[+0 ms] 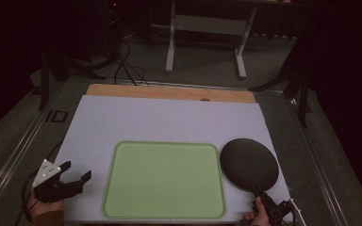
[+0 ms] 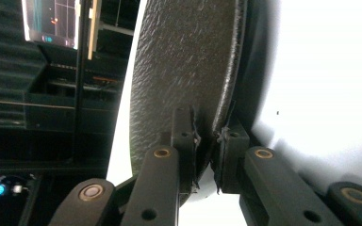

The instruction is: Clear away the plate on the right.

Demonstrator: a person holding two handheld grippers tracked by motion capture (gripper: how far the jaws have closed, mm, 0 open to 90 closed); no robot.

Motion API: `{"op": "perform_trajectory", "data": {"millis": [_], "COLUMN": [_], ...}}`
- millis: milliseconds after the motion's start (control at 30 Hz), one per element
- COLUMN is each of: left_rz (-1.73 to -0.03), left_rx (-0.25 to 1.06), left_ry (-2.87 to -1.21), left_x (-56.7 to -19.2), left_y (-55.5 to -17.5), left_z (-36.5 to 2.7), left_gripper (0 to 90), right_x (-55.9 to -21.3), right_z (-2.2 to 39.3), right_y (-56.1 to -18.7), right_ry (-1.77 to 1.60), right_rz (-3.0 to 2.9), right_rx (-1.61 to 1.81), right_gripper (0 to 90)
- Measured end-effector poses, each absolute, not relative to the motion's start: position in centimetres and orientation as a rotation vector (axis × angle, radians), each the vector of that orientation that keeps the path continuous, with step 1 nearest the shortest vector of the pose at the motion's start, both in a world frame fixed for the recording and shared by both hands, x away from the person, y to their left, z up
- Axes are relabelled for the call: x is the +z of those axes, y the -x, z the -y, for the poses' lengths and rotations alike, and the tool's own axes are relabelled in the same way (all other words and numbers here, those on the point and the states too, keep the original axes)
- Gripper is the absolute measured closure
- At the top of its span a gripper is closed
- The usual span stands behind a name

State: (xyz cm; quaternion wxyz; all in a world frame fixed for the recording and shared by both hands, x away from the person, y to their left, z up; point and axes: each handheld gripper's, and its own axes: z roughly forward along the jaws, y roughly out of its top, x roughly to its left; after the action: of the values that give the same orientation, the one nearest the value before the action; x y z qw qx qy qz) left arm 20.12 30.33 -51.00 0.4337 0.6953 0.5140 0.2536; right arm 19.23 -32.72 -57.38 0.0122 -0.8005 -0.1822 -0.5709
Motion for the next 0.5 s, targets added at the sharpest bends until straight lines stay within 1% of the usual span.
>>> {"op": "perform_trajectory", "data": {"millis": [500], "left_rz": [-1.281], "left_rx": [0.631], "left_ry": [-1.732], "left_x": [-51.0], "left_y": [-20.1], "left_z": [-30.4], "left_gripper": [15.0], "right_x": [-56.7], "right_z": [33.8], "right_y": [-19.9], "right_ry": [2.473], "right_rz": [0.503], "right_rx": [-1.782], "right_gripper": [85.1]}}
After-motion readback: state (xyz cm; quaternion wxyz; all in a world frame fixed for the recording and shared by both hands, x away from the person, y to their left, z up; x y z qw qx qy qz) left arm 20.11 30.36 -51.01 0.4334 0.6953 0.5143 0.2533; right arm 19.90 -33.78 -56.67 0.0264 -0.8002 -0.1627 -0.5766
